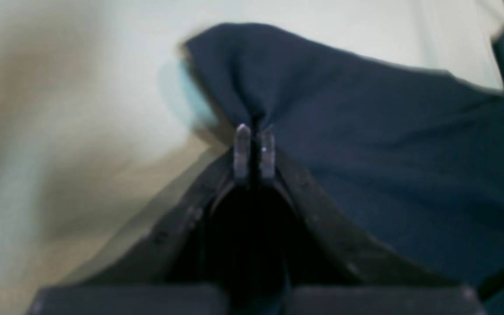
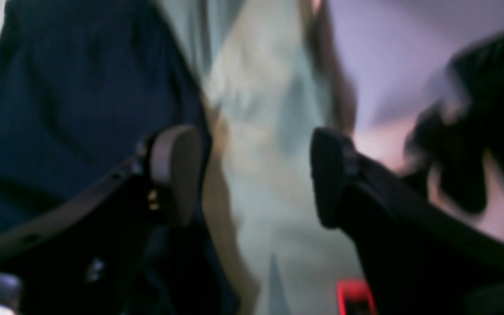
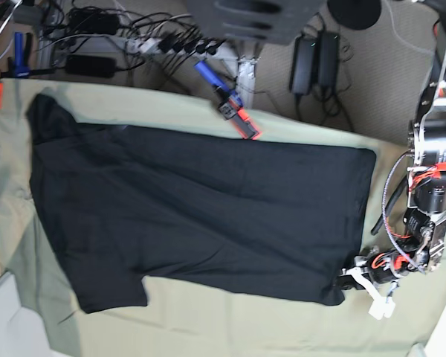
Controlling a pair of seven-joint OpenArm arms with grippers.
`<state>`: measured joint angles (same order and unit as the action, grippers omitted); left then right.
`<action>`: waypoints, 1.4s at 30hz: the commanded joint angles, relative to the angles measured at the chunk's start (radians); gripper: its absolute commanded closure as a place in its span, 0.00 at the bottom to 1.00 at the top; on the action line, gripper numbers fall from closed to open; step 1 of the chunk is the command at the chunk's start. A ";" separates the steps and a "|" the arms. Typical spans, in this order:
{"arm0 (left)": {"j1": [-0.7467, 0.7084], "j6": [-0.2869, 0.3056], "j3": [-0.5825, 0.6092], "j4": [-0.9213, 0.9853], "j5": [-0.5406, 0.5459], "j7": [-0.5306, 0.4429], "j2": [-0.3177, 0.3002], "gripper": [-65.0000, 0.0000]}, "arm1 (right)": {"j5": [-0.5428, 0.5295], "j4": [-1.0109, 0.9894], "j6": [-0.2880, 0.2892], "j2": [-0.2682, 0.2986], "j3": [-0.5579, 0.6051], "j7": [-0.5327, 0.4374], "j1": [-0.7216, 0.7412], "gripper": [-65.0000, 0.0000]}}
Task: Fold the T-shirt properly
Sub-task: 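Grasp the shirt's hem corners with both grippers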
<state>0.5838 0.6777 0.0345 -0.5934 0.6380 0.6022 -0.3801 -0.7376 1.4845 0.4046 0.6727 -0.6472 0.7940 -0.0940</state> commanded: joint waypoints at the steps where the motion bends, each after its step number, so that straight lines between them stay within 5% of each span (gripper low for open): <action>1: 0.048 0.020 0.012 -0.050 0.023 -0.012 -0.011 1.00 | -0.006 -0.008 0.064 0.037 0.016 -0.051 0.056 0.39; 9: 0.098 0.020 0.195 -0.107 0.054 0.055 -0.011 1.00 | 0.046 -0.242 0.063 0.026 0.198 -0.097 0.307 0.39; 23: 0.095 0.020 0.204 -0.107 0.053 0.087 -0.025 1.00 | 0.222 -0.818 0.066 -0.104 0.288 -0.277 0.655 0.39; 31: 0.095 0.020 0.204 -0.107 0.051 0.087 -0.042 1.00 | 0.275 -0.843 0.064 -0.193 0.446 -0.327 0.704 0.39; 42: 0.094 0.020 0.204 -0.107 0.053 0.086 -0.078 1.00 | 0.278 -0.839 0.066 -0.206 0.478 -0.326 0.735 0.39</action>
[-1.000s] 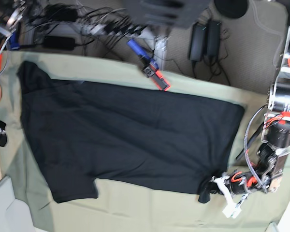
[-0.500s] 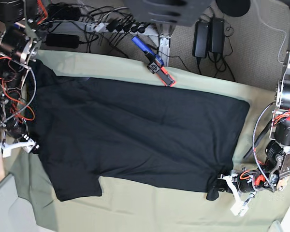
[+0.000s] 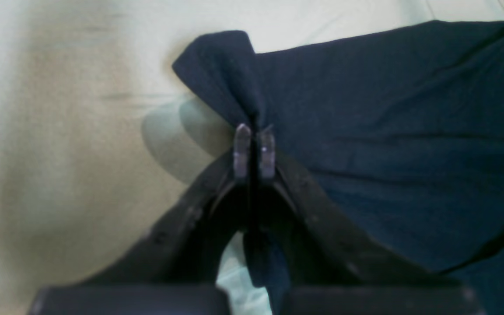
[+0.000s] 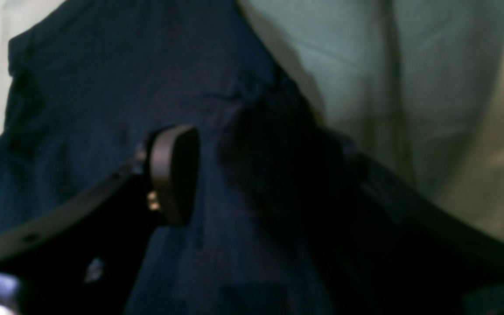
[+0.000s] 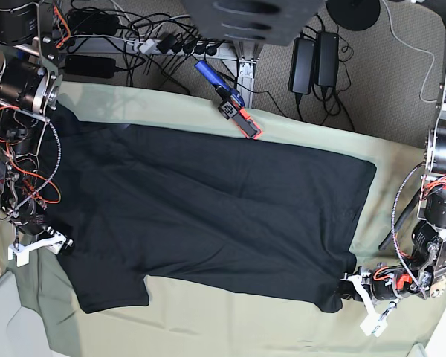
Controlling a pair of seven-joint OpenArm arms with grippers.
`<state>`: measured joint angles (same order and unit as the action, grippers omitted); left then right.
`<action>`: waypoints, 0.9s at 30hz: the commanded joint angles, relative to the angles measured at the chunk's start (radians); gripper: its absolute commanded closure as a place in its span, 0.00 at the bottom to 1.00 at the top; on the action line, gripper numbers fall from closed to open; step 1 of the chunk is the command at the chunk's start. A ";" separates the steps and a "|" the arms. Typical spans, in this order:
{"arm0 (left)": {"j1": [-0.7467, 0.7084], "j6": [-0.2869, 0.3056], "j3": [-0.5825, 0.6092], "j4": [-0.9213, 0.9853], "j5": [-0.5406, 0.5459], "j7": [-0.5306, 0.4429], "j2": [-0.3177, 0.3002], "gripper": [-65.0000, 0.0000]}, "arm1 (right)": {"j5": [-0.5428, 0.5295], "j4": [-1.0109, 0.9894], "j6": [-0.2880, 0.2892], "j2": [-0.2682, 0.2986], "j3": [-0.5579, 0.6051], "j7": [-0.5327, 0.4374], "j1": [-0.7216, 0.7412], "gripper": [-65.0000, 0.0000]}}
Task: Fold the T-shirt properly
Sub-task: 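Grasp the shirt's hem corners with both grippers, then fold the hem with both grippers toward the collar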
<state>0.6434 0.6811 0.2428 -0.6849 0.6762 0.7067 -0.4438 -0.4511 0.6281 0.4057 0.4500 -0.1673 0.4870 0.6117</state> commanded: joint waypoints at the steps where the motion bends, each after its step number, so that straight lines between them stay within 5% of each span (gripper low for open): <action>1: 0.034 0.017 -0.005 -0.015 0.015 -0.019 -0.016 1.00 | -0.008 0.018 0.065 0.017 -0.002 -0.019 0.029 0.39; 7: 0.034 0.017 -0.005 -0.015 0.014 -0.021 -0.017 1.00 | 0.005 0.018 0.066 0.018 -0.002 -0.020 0.028 0.43; 13: 0.018 0.017 -0.005 -0.015 0.011 -0.022 -0.025 1.00 | 0.026 0.018 0.065 0.019 -0.002 -0.062 0.022 1.00; 22: -0.010 0.017 -0.005 -0.015 0.006 -0.011 -0.061 1.00 | 0.024 0.021 0.067 0.027 -0.002 -0.060 0.022 1.00; 27: -0.010 0.017 -0.005 -0.015 0.050 0.039 -0.106 1.00 | -0.048 0.028 0.071 0.081 -0.002 -0.001 0.022 1.00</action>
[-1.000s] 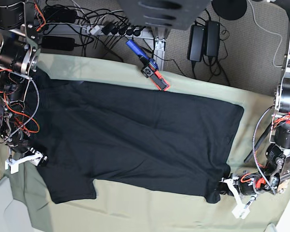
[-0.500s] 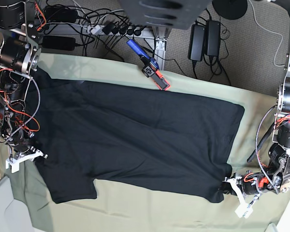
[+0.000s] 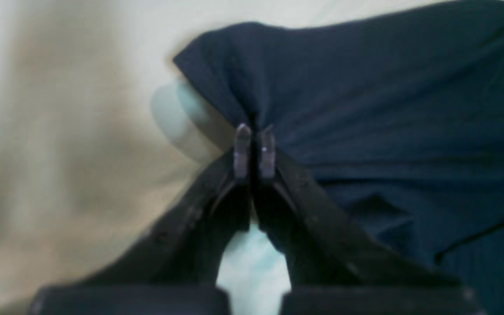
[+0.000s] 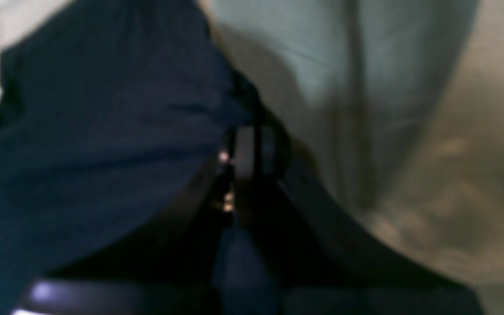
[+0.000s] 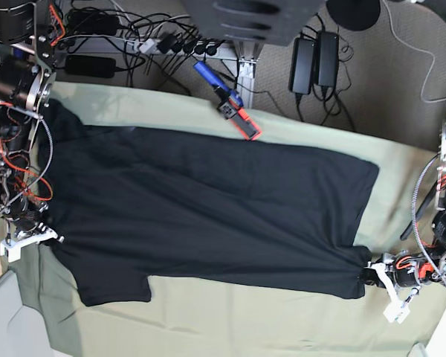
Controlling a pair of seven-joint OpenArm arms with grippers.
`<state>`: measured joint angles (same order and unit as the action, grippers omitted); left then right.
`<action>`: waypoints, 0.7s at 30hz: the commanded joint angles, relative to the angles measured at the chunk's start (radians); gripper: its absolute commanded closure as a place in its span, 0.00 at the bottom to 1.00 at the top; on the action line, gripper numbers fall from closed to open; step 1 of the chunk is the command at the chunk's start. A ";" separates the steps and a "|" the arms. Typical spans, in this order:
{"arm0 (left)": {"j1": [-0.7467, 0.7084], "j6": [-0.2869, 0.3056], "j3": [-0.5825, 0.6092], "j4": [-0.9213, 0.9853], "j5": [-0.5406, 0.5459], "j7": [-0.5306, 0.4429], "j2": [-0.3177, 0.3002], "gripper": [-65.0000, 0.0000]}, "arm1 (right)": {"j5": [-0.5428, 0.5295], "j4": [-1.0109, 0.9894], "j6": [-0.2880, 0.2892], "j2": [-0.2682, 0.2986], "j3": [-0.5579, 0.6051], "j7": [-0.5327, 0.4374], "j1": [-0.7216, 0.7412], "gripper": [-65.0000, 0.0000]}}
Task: Fold the T-shirt properly
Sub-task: 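Fold the hem with both grippers toward the collar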
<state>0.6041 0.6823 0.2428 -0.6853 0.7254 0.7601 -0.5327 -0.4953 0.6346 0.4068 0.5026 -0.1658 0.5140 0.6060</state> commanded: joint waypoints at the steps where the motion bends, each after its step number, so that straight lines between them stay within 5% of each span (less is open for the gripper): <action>1: 0.027 0.016 -0.005 -0.015 0.008 0.000 -0.023 1.00 | -0.023 0.026 0.070 0.040 -0.004 -0.011 0.028 1.00; 11: -0.008 0.016 -0.005 -0.051 0.177 0.157 -0.051 1.00 | -0.138 0.150 0.098 0.111 -0.004 0.082 -0.063 1.00; 21: -0.149 0.016 -0.005 -0.365 0.313 0.277 -0.122 1.00 | -0.153 0.325 0.097 0.132 -0.005 0.089 -0.240 1.00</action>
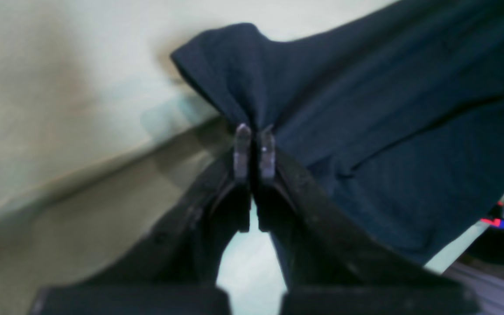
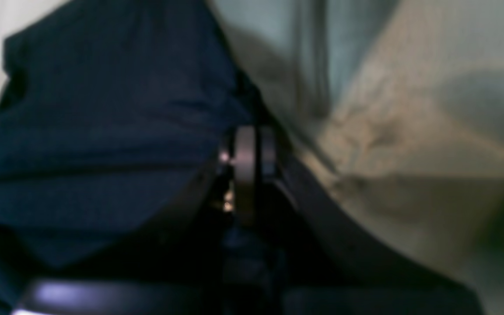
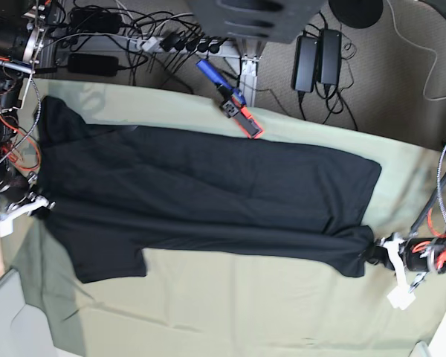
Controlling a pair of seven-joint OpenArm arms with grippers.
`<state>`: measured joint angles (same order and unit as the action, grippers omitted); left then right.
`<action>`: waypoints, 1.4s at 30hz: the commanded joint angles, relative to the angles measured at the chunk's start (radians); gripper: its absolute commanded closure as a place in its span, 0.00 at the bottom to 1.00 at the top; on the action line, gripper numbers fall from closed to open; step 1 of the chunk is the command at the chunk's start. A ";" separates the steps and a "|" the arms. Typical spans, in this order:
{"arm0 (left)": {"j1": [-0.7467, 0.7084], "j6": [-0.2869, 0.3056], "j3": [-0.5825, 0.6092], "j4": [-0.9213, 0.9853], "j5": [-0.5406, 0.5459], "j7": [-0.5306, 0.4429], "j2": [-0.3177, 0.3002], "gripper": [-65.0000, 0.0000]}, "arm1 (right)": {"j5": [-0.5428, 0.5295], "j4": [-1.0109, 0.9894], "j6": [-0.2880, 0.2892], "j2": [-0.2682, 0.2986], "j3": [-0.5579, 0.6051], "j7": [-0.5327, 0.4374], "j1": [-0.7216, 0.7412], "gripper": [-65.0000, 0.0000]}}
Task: Fold the T-shirt properly
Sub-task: 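Fold the hem with both grippers toward the collar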
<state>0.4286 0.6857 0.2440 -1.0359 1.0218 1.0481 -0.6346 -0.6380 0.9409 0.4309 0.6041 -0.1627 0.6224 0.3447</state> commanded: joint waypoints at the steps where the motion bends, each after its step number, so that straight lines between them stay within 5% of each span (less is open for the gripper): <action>1: 0.016 0.012 -0.006 -0.030 0.015 -0.011 -0.023 1.00 | -0.010 0.026 0.073 0.034 -0.008 -0.019 0.008 1.00; 12: -0.021 0.012 -0.006 -0.040 0.014 -0.024 -0.022 1.00 | -0.032 0.056 0.071 0.034 -0.034 -0.045 -0.073 0.97; 15: -0.021 0.012 -0.006 -0.040 0.014 -0.023 -0.022 1.00 | -0.032 0.058 0.070 0.032 -0.034 -0.053 -0.067 0.49; 17: -0.021 0.012 -0.006 -0.040 0.014 -0.024 -0.022 1.00 | -0.032 0.060 0.070 0.031 -0.036 -0.075 -0.053 0.34; 24: -0.021 0.012 -0.006 -0.040 0.014 -0.023 -0.022 1.00 | -0.006 0.061 0.067 0.018 -0.059 -0.110 0.068 0.33; 29: -0.022 0.012 -0.006 -0.040 0.014 -0.022 -0.022 1.00 | 0.091 0.018 0.067 -0.040 -0.057 -0.113 0.174 0.33; 36: -0.022 0.012 -0.006 -0.040 0.014 -0.018 -0.023 1.00 | 0.301 -0.289 0.067 -0.142 -0.053 -0.300 0.335 0.33; 42: -0.022 0.012 -0.006 -0.040 0.014 -0.016 -0.023 1.00 | 0.366 -0.479 0.064 -0.156 0.027 -0.392 0.395 0.33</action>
<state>0.3798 0.6857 0.2459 -1.0622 1.0203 1.0435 -0.6373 -0.2638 0.4473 0.4297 0.4347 -0.1326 0.2546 0.7086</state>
